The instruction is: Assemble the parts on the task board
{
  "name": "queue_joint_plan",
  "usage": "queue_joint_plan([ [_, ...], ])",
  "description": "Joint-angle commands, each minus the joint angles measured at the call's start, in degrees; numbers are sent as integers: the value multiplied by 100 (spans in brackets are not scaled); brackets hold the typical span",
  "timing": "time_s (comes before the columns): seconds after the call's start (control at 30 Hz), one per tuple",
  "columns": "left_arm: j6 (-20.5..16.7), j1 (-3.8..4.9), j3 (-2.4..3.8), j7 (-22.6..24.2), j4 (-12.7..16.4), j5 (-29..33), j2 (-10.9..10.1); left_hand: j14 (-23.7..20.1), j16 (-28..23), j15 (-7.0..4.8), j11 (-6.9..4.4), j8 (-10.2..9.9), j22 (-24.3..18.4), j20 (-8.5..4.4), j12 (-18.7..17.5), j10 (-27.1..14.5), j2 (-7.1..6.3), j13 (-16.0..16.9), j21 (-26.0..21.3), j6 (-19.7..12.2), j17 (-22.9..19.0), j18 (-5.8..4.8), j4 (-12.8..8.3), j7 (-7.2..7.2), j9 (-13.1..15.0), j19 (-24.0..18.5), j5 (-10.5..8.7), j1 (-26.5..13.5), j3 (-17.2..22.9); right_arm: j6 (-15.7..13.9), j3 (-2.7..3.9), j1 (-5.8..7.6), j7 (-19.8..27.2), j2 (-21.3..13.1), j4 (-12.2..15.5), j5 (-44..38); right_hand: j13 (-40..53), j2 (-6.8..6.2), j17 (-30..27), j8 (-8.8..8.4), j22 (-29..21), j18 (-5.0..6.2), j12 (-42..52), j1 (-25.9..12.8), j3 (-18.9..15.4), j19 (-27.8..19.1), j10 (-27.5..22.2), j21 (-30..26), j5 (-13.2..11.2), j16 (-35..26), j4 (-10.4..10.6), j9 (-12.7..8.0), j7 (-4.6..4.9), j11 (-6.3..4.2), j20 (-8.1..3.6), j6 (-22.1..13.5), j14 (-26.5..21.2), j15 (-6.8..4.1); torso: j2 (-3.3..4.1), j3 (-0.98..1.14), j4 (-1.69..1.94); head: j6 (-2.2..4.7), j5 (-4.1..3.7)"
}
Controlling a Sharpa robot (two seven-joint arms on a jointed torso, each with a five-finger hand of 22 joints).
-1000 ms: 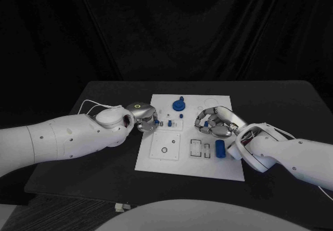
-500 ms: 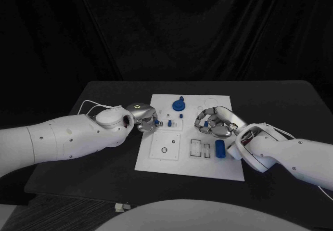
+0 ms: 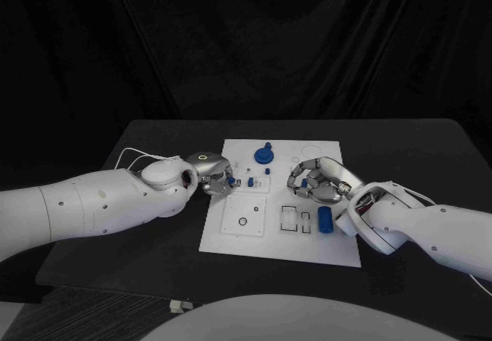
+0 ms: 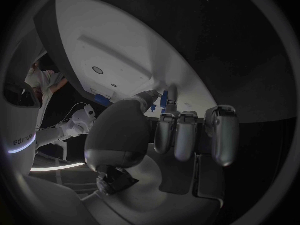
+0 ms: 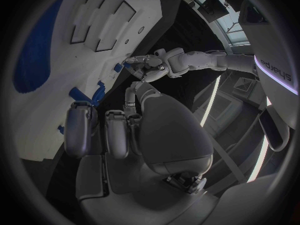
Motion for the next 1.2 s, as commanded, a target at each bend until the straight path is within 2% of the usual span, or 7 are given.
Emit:
queue_joint_plan([
  [0.03, 124, -36, -13, 10, 10, -14, 3, 615, 80, 21, 21, -97, 1280, 32, 124, 562, 8, 1488, -80, -237, 1535, 98, 36, -52, -144, 37, -150, -89, -222, 38, 4, -17, -84, 5, 5, -26, 1445, 98, 468, 125, 1159, 90, -69, 25, 41, 18, 557, -130, 166, -61, -38, -62, 2, 20, 28, -37, 364, 0, 2, 2, 1, -1, 3],
  [0.17, 109, -37, -13, 0, 10, -14, 0, 615, 80, 39, 42, -124, 1277, 49, 124, 562, 6, 1488, -91, -287, 1535, 101, 82, -29, -141, 31, -340, -94, -331, 48, 4, -19, -85, 9, 2, -26, 1445, 99, 470, 127, 1159, 90, -69, 27, 44, 17, 557, -131, 174, -60, -43, -62, 4, 21, 28, -40, 365, 1, 1, 0, 1, -1, 10],
  [0.23, 103, -38, -13, -5, 11, -14, -2, 615, 80, 39, 42, -124, 1277, 49, 124, 562, 6, 1488, -91, -287, 1535, 101, 82, -29, -141, 31, -340, -94, -331, 53, 4, -19, -86, 11, 0, -26, 1445, 99, 470, 127, 1159, 90, -69, 27, 44, 17, 557, -131, 174, -60, -43, -62, 4, 21, 28, -40, 365, 1, 1, 0, -1, -1, 9],
  [0.27, 99, -38, -13, -10, 11, -14, -3, 615, 80, 60, 70, -146, 1270, 63, 124, 562, -15, 1488, -110, -390, 1535, 105, 139, 6, -127, 18, -567, -146, -442, 55, 4, -20, -87, 12, 0, -26, 1445, 99, 470, 127, 1159, 90, -69, 27, 44, 17, 557, -131, 174, -60, -43, -62, 4, 21, 28, -40, 365, 1, 0, 0, -1, -1, 12],
  [0.5, 91, -39, -13, -60, 13, -14, -22, 615, 80, 93, 104, -97, 1260, 100, 124, 562, 7, 1488, -141, -540, 1535, 114, 253, 38, -39, -1, -854, -185, -708, 67, 4, -23, -91, 16, -4, -26, 1445, 99, 470, 127, 1159, 90, -69, 27, 44, 17, 557, -131, 174, -60, -43, -62, 4, 21, 28, -40, 365, 1, 3, 2, 0, -1, 12],
  [0.97, 68, -41, -13, -147, 17, -103, -51, 615, 80, 103, 113, -17, 1255, 113, 124, 562, 15, 1488, -157, -616, 1535, 118, 314, 44, 44, -10, -977, -190, -867, 92, 4, -25, -100, 19, -9, -26, 1445, 98, 467, 133, 1159, 90, -69, 30, 46, 17, 557, -132, 185, -61, -52, -62, 7, 24, 30, -45, 364, 3, 0, 2, 0, -1, 10],
  [1.2, -3, -41, -12, -166, 28, -182, -86, 615, 80, 101, 109, 103, 1252, 115, 124, 562, 29, 1488, -164, -636, 1535, 120, 365, 35, 144, -13, -1029, -193, -982, 98, 4, -25, -103, 19, -11, -26, 1445, 98, 467, 133, 1159, 90, -69, 30, 46, 17, 557, -132, 185, -61, -52, -62, 7, 24, 30, -45, 364, 3, 0, 1, 0, -1, 8],
])
